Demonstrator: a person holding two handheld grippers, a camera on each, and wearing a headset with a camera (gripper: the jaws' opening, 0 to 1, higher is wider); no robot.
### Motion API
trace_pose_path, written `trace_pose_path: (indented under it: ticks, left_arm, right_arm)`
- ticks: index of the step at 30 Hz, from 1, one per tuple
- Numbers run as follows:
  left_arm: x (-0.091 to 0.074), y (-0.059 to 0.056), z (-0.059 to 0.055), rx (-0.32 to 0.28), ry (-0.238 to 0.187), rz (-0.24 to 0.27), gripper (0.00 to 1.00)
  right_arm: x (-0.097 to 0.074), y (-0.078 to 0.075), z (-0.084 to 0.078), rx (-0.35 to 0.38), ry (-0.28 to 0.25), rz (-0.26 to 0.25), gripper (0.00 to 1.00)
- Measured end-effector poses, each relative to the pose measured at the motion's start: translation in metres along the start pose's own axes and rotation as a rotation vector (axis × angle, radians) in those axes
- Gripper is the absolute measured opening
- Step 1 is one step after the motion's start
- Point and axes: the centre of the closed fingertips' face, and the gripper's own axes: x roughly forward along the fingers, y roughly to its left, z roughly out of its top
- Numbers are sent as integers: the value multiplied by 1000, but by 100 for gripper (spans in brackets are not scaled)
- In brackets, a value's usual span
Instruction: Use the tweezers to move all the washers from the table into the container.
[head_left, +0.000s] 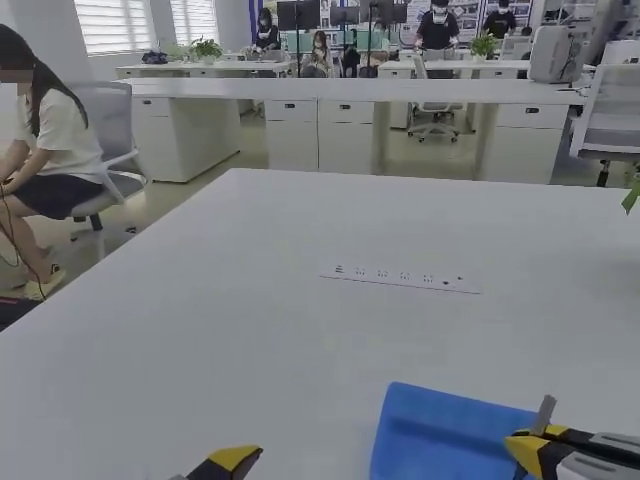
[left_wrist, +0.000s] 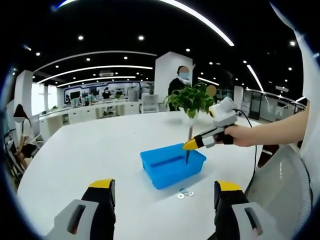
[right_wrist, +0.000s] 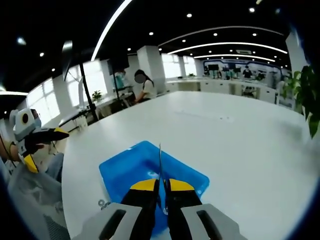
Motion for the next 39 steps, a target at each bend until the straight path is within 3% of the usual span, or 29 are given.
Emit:
trace_pose_path:
  ticks: [14,25,32,39]
  left_arm:
    - [1,-1,-1,2,6,-8,81]
    - [1,-3,-3,9,16,-12,79]
    - [1,-2,-3,13,16,-11,78]
    - [1,-2,-4,20,25,-11,77]
  right_arm:
    - [-20,28,35,49,-154,53,3]
    - [-26,71,37,119,-206,166,3]
    - [-17,103,23,74,-177,243,3]
    - [-3,111,4,6,-112,269,3]
